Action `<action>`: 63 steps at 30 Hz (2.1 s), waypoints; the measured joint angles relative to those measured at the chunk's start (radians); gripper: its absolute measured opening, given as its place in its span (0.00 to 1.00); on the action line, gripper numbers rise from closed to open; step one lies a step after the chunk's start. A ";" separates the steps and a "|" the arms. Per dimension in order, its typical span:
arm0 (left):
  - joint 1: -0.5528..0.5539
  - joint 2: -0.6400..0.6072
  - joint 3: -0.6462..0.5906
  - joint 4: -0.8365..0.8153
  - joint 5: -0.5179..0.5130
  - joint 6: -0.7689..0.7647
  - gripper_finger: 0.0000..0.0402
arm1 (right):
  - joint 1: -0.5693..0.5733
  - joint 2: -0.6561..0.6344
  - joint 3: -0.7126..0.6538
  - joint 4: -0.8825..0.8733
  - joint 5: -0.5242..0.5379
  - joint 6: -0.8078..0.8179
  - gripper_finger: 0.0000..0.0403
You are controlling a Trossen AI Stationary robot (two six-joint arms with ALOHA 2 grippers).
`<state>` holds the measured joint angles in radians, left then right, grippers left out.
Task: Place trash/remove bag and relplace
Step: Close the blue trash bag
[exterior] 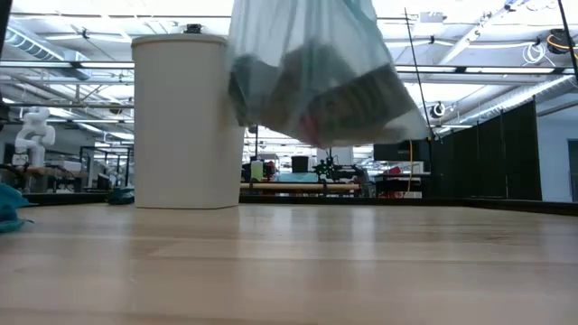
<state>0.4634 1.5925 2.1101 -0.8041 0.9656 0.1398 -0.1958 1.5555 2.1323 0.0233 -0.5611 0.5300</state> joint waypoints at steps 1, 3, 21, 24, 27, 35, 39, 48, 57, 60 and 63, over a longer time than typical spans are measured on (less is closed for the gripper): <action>0.004 0.000 0.000 -0.003 0.000 0.000 0.45 | 0.003 0.000 0.000 -0.004 0.006 0.000 0.00; 0.008 -0.001 0.000 -0.002 0.000 0.000 0.45 | 0.008 0.000 0.000 -0.009 0.011 -0.003 0.00; 0.013 0.014 0.000 0.149 -0.041 -0.003 0.45 | 0.008 0.052 -0.002 -0.088 0.061 -0.010 0.00; 0.019 0.016 0.000 0.142 -0.041 -0.003 0.45 | 0.008 0.057 -0.002 -0.120 0.063 -0.018 0.00; 0.026 0.016 0.000 0.140 -0.041 -0.003 0.45 | 0.008 0.059 -0.002 -0.109 0.063 -0.018 0.00; 0.049 0.023 0.000 0.036 -0.039 -0.001 0.45 | 0.008 0.051 -0.002 0.144 0.007 0.026 0.00; 0.048 0.026 -0.008 0.001 -0.032 0.027 0.45 | 0.008 0.041 -0.001 0.123 0.005 0.015 0.00; 0.053 0.023 -0.012 0.001 -0.032 0.031 0.45 | 0.008 0.042 -0.002 -0.037 0.015 -0.016 0.00; 0.055 -0.083 -0.012 0.007 -0.033 0.000 0.45 | 0.008 0.049 -0.002 -0.233 0.064 -0.048 0.00; 0.054 -0.144 -0.012 0.012 -0.068 -0.033 0.45 | 0.008 0.060 -0.002 -0.231 0.064 -0.040 0.00; 0.051 -0.220 -0.012 0.017 -0.128 -0.077 0.45 | 0.008 0.073 -0.002 -0.231 0.055 -0.031 0.00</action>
<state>0.5147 1.3727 2.0977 -0.7871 0.8379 0.0629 -0.1879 1.6280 2.1307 -0.2081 -0.5058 0.4988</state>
